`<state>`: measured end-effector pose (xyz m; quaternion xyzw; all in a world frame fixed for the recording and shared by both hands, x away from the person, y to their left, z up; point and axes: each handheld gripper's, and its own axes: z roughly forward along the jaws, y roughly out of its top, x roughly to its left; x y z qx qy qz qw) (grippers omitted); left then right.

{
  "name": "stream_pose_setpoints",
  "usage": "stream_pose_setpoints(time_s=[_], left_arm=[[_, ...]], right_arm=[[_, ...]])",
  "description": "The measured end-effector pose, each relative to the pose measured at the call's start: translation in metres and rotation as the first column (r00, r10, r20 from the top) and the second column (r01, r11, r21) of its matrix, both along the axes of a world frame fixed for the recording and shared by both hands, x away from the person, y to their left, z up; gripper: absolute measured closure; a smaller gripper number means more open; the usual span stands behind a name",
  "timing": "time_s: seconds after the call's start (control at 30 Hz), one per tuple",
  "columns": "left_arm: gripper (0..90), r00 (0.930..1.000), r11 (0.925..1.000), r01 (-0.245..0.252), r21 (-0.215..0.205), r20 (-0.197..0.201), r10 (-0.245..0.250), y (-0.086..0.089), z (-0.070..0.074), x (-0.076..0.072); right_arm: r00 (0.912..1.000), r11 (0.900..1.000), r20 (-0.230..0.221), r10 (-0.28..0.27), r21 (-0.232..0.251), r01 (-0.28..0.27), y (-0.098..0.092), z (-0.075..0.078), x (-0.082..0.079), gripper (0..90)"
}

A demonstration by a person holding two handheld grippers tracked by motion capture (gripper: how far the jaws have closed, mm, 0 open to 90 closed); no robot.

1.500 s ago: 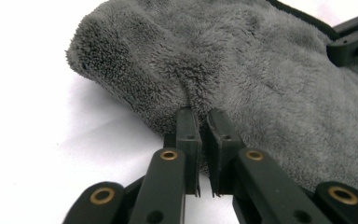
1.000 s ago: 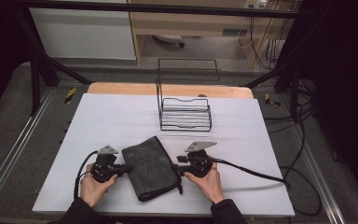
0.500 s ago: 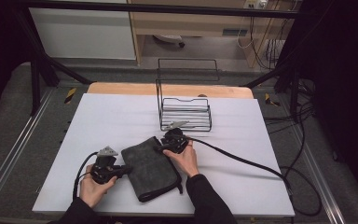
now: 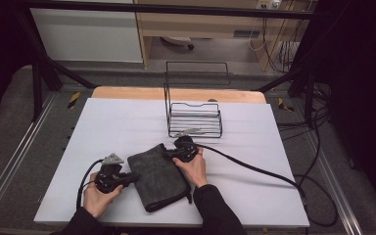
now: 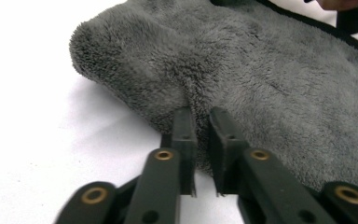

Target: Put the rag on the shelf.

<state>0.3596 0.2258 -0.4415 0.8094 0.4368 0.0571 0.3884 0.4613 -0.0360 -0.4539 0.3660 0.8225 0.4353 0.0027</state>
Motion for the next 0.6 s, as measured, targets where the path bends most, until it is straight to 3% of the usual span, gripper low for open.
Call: stream_pose_setpoints(time_s=[0.13, 0.3, 0.53, 0.6], left_arm=[[66.4, 0.9997, 0.9999, -0.011, -0.013, 0.022, 0.011, -0.001, 0.004, -0.003], [55.3, 0.9991, 0.9992, 0.015, -0.037, 0.04, -0.013, -0.005, 0.009, -0.008], [51.5, 0.9973, 0.997, 0.072, -0.026, 0.017, -0.072, -0.021, 0.008, -0.018], [51.8, 0.9958, 0.9955, 0.092, -0.024, 0.006, -0.092, -0.026, 0.008, -0.02]], right_arm=[[0.9978, 0.998, 0.033, -0.058, -0.002, 0.058, -0.007, 0.003, -0.008, 80.7], [0.9863, 0.988, 0.058, -0.154, -0.018, 0.155, -0.019, 0.007, -0.02, 80.7], [0.9473, 0.949, 0.088, -0.308, -0.048, 0.313, -0.042, 0.013, -0.043, 80.4], [0.944, 0.945, 0.09, -0.318, -0.05, 0.323, -0.044, 0.013, -0.045, 80.4]])
